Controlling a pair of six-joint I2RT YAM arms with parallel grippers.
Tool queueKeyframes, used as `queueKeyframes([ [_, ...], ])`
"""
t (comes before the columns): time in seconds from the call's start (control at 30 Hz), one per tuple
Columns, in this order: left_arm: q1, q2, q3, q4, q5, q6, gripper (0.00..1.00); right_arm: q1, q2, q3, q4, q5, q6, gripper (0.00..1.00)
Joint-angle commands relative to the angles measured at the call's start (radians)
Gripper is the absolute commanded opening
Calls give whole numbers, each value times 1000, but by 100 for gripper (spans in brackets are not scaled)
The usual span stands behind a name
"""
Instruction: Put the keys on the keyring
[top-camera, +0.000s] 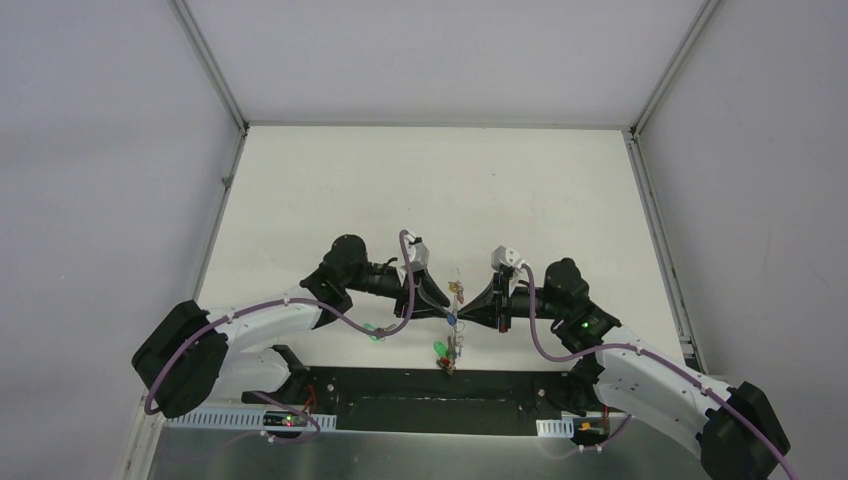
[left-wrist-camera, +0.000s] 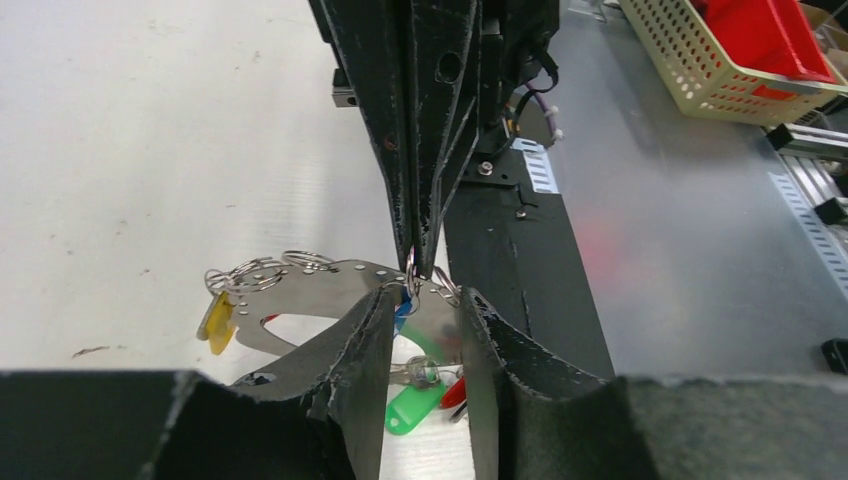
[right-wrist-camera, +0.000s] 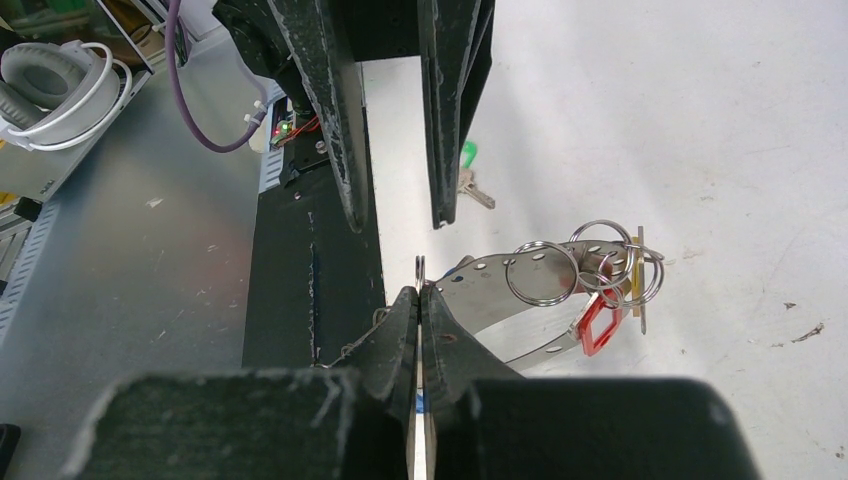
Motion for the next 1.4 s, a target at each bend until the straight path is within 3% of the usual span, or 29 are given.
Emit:
queueKeyframes([
  [0.0, 1, 53, 33, 136, 95, -53, 29, 0, -23, 37, 52, -8, -3, 0],
  [0.37, -36, 141, 60, 168, 80, -58, 27, 0, -20, 38, 51, -6, -5, 0],
  [0.6, -46, 164, 72, 181, 73, -51, 17, 0, -23, 40, 51, -6, -5, 0],
  [0.9, -47, 129, 92, 44, 57, 29, 0, 0, -30, 37, 45, -2, -8, 0],
  [1.13, -48, 81, 130, -125, 17, 118, 0, 0, -30, 42, 39, 8, -7, 0],
  [1.17, -49, 70, 139, -159, 7, 137, 0, 1, -31, 44, 35, 10, -7, 4],
  [1.3, -50, 19, 198, -346, -25, 235, 0, 1, -48, 53, 8, 23, -11, 37],
  [1.37, -52, 1, 240, -477, -43, 305, 0, 0, -63, 51, 5, 34, -11, 49],
])
